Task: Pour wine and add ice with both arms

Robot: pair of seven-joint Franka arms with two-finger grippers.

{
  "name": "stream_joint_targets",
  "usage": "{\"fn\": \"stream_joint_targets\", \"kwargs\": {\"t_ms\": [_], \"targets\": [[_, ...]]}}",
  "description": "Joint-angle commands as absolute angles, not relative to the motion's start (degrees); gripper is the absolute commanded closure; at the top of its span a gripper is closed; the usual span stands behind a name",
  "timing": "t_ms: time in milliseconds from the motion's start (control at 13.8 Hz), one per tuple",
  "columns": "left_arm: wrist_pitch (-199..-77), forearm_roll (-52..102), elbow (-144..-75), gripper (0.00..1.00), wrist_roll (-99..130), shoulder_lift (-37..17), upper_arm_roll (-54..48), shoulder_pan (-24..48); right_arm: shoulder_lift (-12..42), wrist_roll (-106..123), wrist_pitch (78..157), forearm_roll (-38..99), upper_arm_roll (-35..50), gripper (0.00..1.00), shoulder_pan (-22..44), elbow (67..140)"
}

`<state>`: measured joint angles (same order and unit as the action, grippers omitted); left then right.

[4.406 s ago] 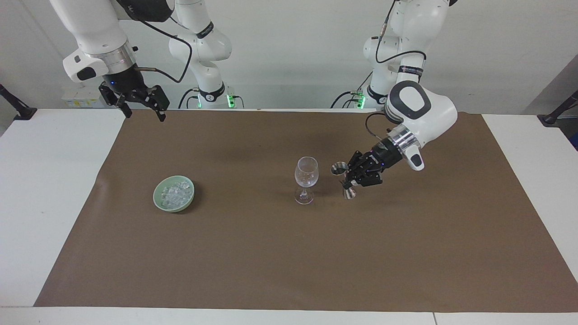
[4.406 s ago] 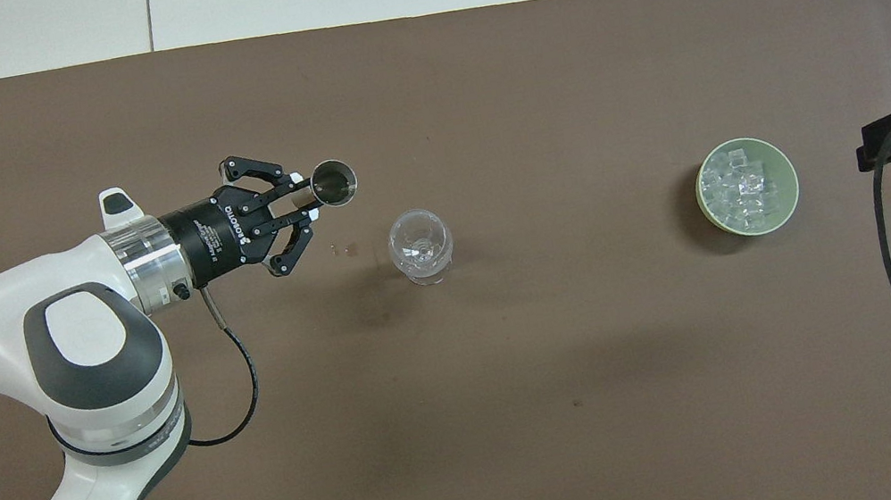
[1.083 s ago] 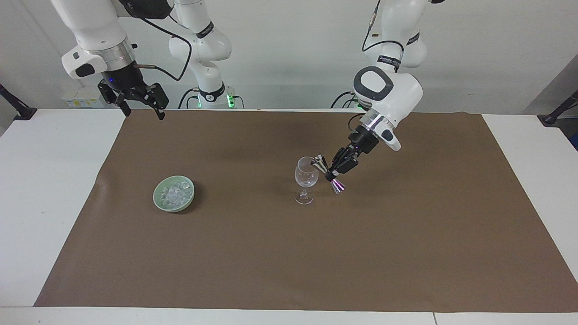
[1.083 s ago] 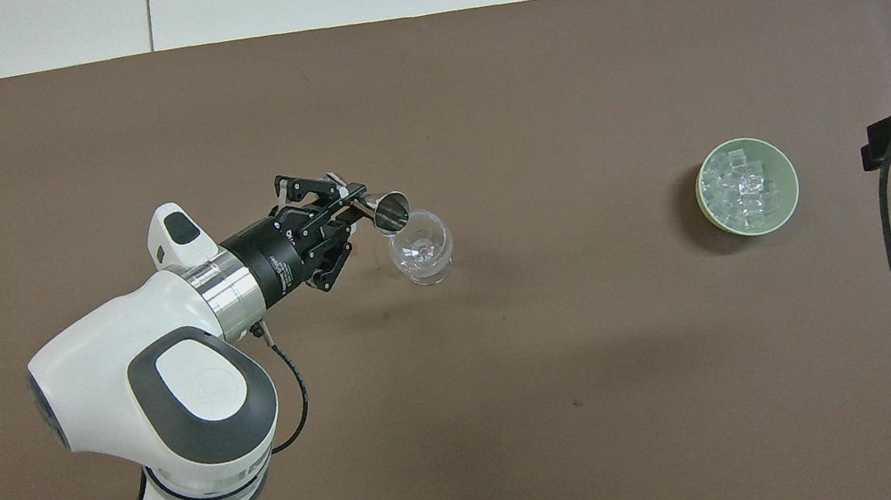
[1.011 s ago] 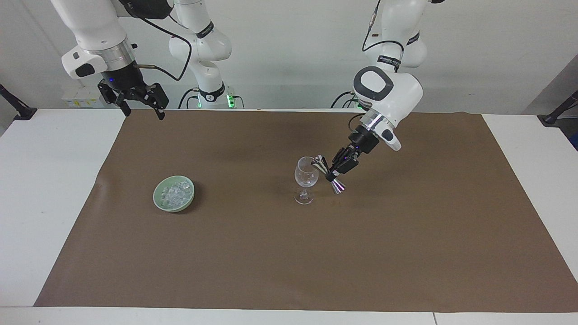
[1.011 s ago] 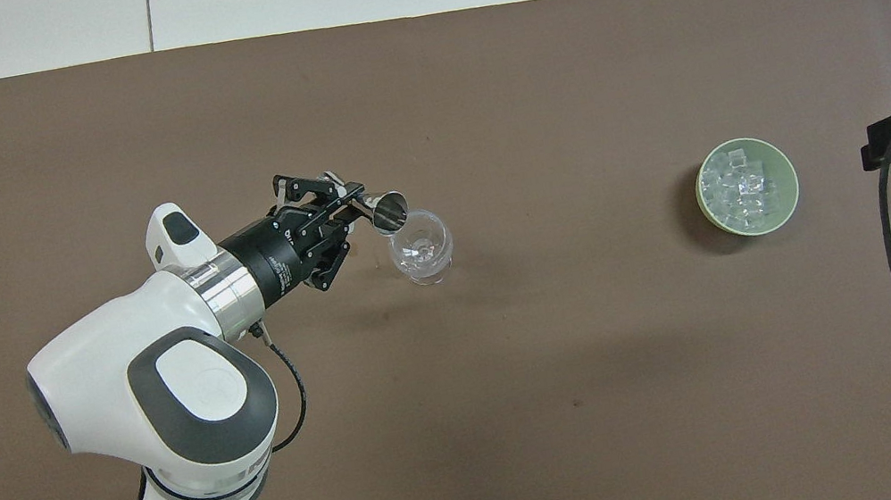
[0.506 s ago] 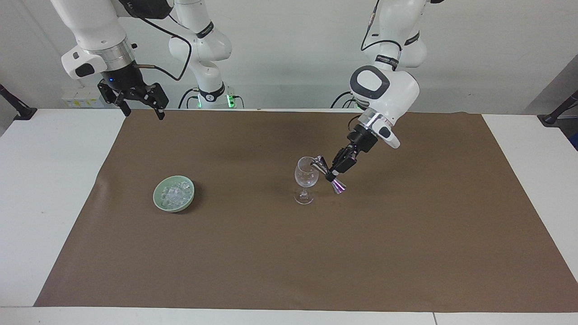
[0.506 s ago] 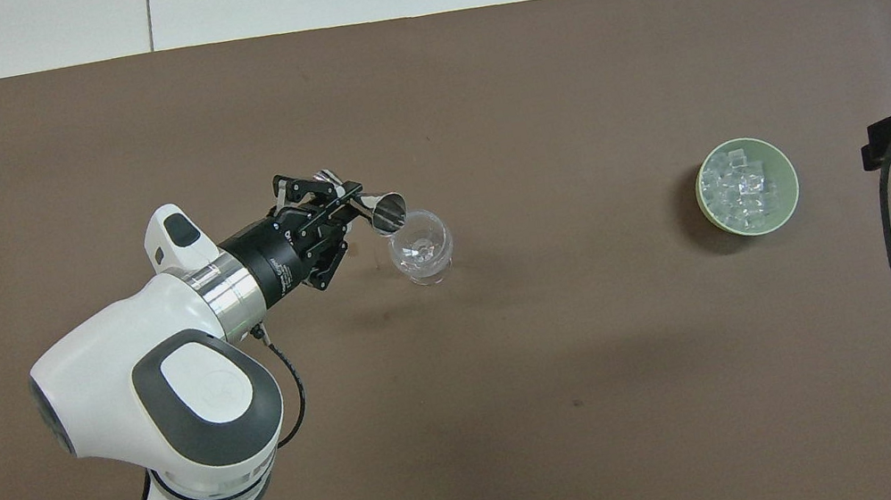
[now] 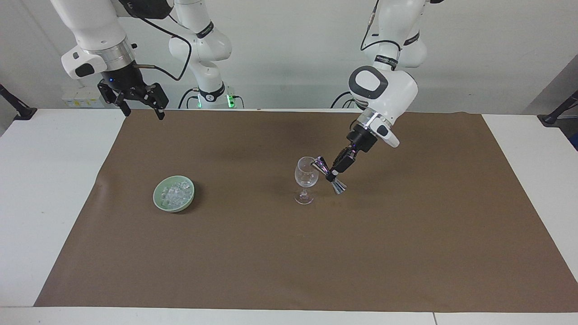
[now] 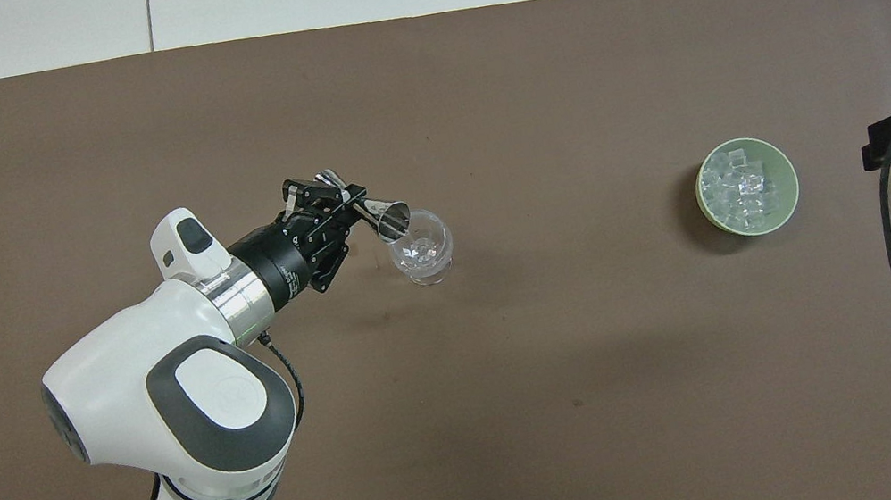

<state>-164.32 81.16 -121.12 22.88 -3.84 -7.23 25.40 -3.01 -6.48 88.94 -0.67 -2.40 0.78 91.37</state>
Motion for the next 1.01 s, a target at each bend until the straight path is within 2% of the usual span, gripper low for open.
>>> {"fn": "stream_joint_targets", "kwargs": {"t_ms": [0,939], "targets": [[-166.0,80.4,-122.8,1.0,21.8,-2.2,-6.3,27.0,-4.2,-4.8,90.8,0.2,-2.2,0.0,-0.1,93.0],[-166.7,73.4,-122.0,1.0,20.4,-2.1,-6.2,27.9,-4.2,-4.8,91.7,0.3,-2.2,0.0,-0.1,93.3]]}}
